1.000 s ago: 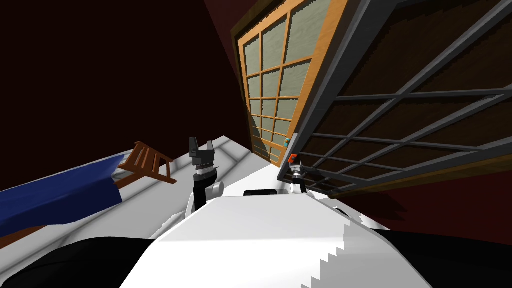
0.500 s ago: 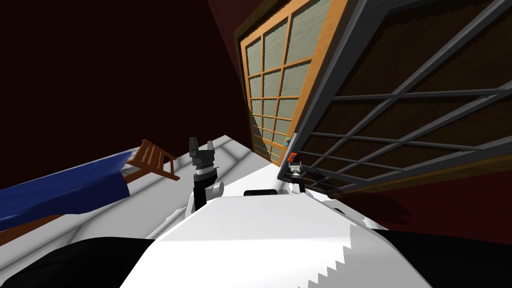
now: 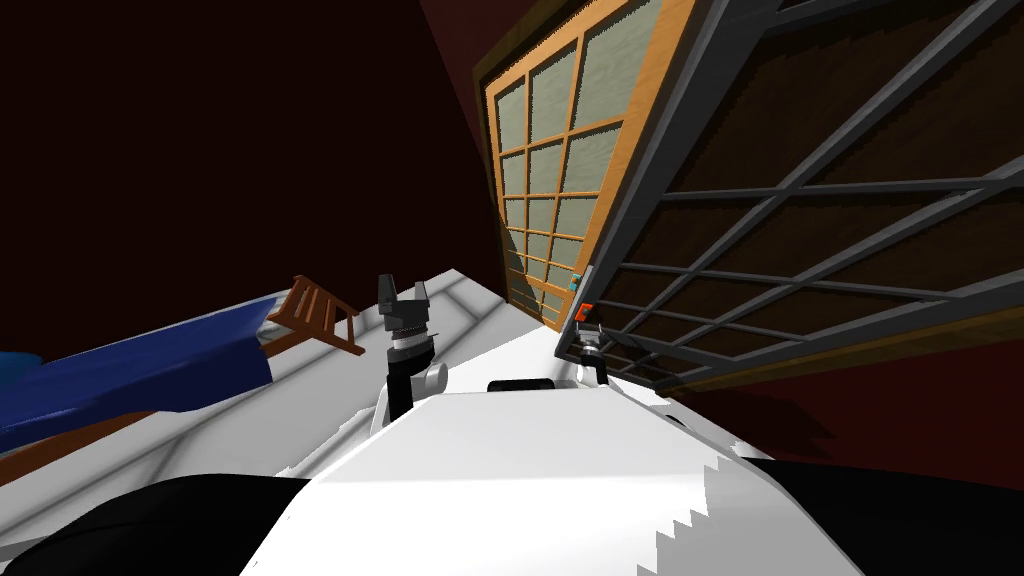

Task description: Pull the door open

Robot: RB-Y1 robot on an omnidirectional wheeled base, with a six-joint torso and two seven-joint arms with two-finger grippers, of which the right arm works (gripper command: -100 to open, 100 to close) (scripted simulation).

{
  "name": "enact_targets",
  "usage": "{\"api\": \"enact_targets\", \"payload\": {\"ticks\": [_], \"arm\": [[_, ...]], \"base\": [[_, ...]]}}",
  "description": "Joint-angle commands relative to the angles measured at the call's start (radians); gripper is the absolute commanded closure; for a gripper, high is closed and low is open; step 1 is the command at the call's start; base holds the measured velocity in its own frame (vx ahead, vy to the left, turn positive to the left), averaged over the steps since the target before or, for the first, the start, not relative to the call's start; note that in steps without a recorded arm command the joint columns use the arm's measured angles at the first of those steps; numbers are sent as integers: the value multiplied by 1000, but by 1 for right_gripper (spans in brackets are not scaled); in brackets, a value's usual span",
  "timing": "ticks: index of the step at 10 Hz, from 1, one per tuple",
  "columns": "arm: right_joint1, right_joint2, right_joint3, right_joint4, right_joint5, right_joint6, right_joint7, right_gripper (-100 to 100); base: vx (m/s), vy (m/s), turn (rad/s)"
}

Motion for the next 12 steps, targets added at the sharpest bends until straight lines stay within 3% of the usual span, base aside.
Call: {"api": "enact_targets", "payload": {"ticks": [1,8,11,12], "arm": [[1,6,8,-8,-23,3,-50,-100],[-2,20,30,-19,-81,8,-223,-100],[-3,25,37,-23,-101,9,-274,-100],[-2,25,36,-22,-97,8,-262,-100]], "base": [[-63,-14,58],[-47,-8,32],[-46,-11,25],[-16,-4,5]]}}
